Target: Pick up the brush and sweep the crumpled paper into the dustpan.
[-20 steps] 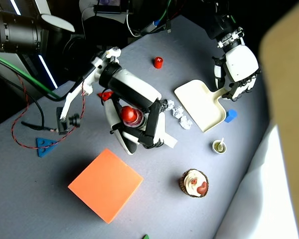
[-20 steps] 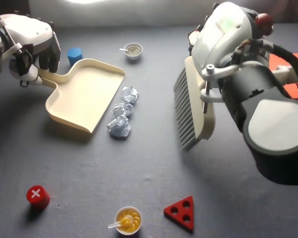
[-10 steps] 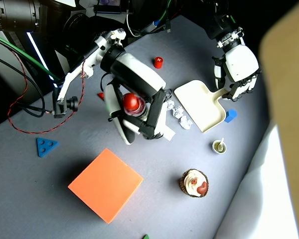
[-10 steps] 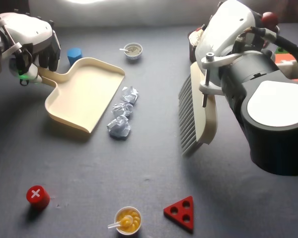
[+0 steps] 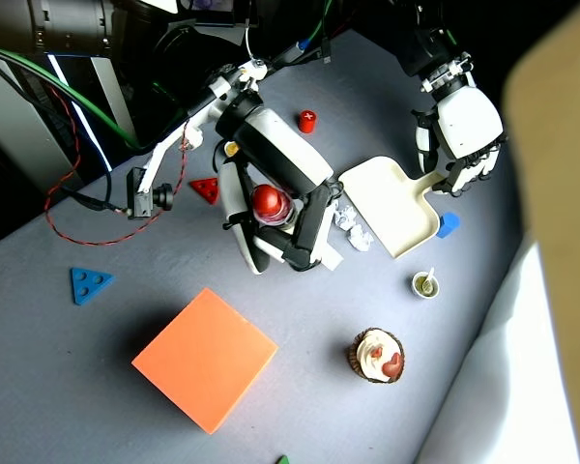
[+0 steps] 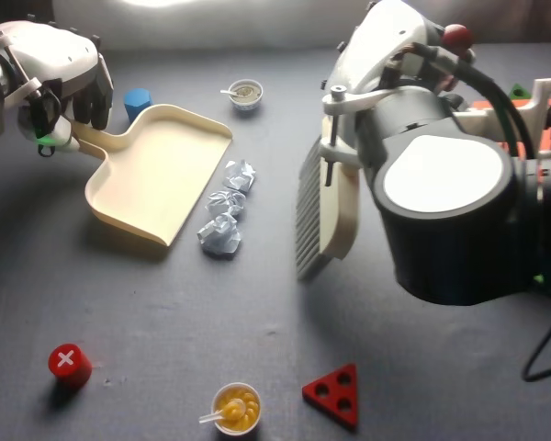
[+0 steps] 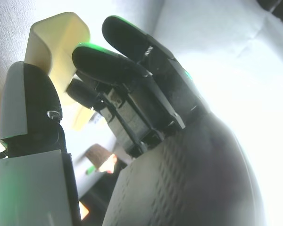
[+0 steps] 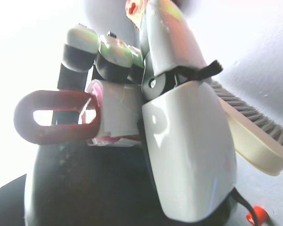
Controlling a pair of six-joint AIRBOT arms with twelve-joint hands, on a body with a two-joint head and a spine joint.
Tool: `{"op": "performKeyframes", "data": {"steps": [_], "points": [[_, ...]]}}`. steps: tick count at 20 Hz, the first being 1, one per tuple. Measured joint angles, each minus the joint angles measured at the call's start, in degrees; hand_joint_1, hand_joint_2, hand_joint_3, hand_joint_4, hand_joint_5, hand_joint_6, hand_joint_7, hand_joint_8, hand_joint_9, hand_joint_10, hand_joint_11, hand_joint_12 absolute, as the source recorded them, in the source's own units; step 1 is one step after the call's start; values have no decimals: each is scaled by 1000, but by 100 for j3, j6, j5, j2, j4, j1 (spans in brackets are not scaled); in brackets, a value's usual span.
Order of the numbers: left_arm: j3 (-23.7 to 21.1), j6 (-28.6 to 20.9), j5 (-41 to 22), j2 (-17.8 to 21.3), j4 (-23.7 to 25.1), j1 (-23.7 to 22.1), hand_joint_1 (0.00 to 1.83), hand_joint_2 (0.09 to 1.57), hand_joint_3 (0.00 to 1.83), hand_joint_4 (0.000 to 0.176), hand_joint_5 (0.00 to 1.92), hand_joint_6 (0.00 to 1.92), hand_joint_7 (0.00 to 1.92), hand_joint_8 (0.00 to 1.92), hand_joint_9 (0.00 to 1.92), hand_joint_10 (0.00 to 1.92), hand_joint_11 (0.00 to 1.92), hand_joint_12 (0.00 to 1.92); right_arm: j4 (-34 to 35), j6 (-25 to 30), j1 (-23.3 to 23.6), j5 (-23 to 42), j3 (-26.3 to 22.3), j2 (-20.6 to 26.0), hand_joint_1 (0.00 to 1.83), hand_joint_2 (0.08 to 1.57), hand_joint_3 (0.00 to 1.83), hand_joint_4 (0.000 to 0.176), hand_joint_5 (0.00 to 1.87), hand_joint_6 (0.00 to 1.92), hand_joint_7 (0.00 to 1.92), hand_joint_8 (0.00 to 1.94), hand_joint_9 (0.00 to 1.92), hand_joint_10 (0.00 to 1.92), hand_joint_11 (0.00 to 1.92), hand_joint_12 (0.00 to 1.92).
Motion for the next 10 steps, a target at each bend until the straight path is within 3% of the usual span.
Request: {"op": "performKeyframes", "data": {"steps": [4,10], "points": [[2,2,-90,-4,0,0,1392,1055,0,0,1084,732,1158,586,990,1130,723,1168,-2,9,0,42,267,-289,1593,1195,0,176,1043,1921,1090,1941,1152,1921,1129,1921],[31,4,-208,-31,15,4,1389,1064,1,0,1102,664,1117,682,956,1197,673,1245,-42,146,-109,-11,516,-448,1629,1190,0,176,1005,1921,1058,1941,1149,1921,1232,1921]]}}
